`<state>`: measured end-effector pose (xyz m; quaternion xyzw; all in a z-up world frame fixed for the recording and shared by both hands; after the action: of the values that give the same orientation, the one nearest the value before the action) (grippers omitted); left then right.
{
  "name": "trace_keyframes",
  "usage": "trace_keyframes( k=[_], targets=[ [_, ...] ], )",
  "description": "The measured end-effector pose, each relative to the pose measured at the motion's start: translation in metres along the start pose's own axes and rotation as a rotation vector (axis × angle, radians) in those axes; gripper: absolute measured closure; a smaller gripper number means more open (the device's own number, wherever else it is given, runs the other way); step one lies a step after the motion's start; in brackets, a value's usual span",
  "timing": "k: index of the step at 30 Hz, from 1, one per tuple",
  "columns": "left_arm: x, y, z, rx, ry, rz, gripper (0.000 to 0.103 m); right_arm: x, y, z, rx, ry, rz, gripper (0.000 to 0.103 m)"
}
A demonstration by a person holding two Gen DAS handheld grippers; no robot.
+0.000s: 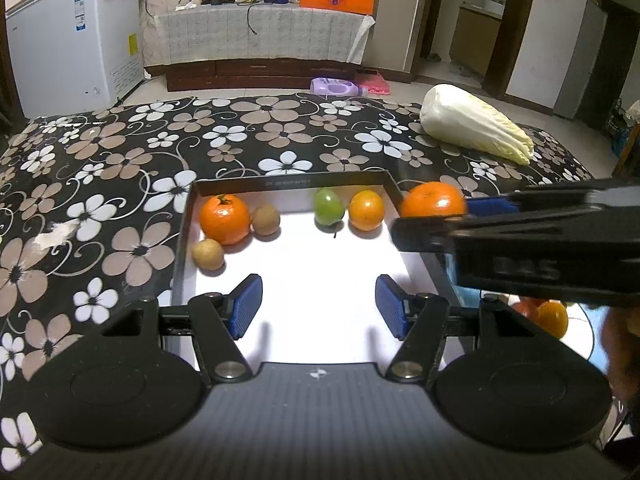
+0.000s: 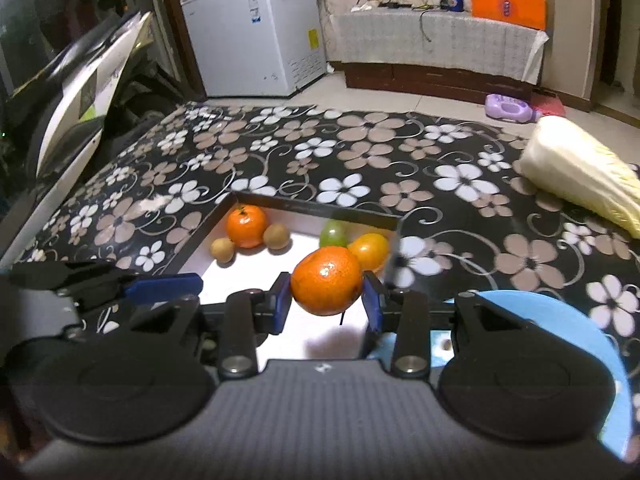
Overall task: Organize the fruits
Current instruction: 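Close the right tool on an orange in the tray, then close the left tool on the small green fruit while the right holds the orange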
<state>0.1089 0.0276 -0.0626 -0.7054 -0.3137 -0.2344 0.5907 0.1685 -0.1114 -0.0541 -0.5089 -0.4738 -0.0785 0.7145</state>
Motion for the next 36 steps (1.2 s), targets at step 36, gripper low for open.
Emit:
trace_keyframes(
  k=[36],
  targets=[
    [0.046,0.069,-0.007,0.009,-0.134,-0.03,0.066,-0.019,-0.05,-0.035,0.002,0.019,-0.05,0.063]
  ],
)
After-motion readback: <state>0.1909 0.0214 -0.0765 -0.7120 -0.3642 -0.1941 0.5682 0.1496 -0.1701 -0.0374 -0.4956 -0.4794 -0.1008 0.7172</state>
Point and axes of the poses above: each gripper's, at about its wrist camera, not at the fingertips, and y roughly the way its jaws point, z to its left, x to its top, the point moved 3 cm from there along y, roughly the way its jaws point, and after that the axes turned 8 degrees about -y, right-handed, at the moved point
